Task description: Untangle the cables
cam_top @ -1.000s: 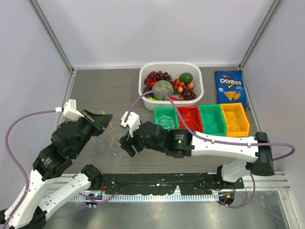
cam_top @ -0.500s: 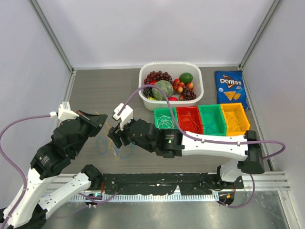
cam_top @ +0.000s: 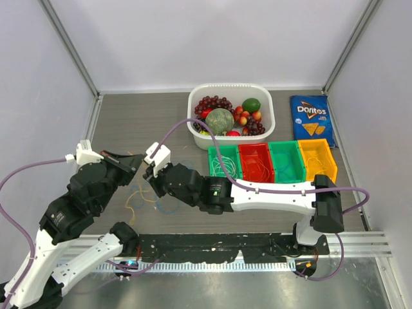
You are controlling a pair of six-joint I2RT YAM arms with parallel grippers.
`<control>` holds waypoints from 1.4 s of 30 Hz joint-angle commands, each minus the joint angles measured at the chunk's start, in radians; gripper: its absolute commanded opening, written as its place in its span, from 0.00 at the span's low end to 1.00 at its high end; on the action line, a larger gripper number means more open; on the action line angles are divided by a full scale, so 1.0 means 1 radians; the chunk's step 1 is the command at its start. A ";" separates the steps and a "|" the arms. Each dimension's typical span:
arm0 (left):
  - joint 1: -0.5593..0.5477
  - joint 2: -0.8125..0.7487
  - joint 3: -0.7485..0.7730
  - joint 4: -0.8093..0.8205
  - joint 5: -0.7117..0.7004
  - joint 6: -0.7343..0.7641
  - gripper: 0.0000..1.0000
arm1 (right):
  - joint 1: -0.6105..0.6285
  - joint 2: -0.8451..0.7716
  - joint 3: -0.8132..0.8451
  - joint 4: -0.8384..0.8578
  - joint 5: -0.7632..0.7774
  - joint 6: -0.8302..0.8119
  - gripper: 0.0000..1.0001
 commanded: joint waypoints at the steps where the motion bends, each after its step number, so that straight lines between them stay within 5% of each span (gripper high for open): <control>1: 0.002 -0.013 -0.023 0.034 -0.010 -0.037 0.00 | 0.006 -0.054 -0.036 0.137 0.037 0.012 0.05; 7: 0.002 -0.026 -0.045 0.078 -0.015 -0.012 0.00 | 0.001 -0.073 -0.071 0.187 0.043 0.012 0.01; 9: 0.002 -0.032 -0.049 0.095 -0.017 0.026 0.40 | -0.014 -0.080 -0.077 0.169 0.043 0.035 0.01; 10: 0.002 -0.037 -0.051 0.097 -0.024 0.038 0.71 | -0.031 -0.089 -0.080 0.145 0.043 0.047 0.01; 11: 0.002 -0.048 -0.048 0.090 -0.033 0.049 0.91 | -0.044 -0.099 -0.105 0.134 0.036 0.069 0.01; 12: 0.002 -0.057 -0.043 0.081 -0.044 0.064 0.99 | -0.070 -0.126 -0.122 0.117 0.031 0.083 0.00; 20: 0.002 -0.213 -0.083 0.152 -0.095 0.230 1.00 | -0.394 -0.467 -0.415 -0.128 0.078 0.213 0.01; 29: 0.002 -0.266 -0.258 0.396 0.098 0.361 1.00 | -0.809 -0.728 -0.409 -0.596 0.591 0.123 0.01; 37: 0.002 -0.203 -0.259 0.426 0.362 0.396 1.00 | -1.202 -0.594 -0.488 -0.410 0.674 -0.237 0.01; 42: 0.000 -0.293 -0.259 0.388 0.379 0.420 1.00 | -1.328 -0.411 -0.461 -0.295 0.687 -0.282 0.01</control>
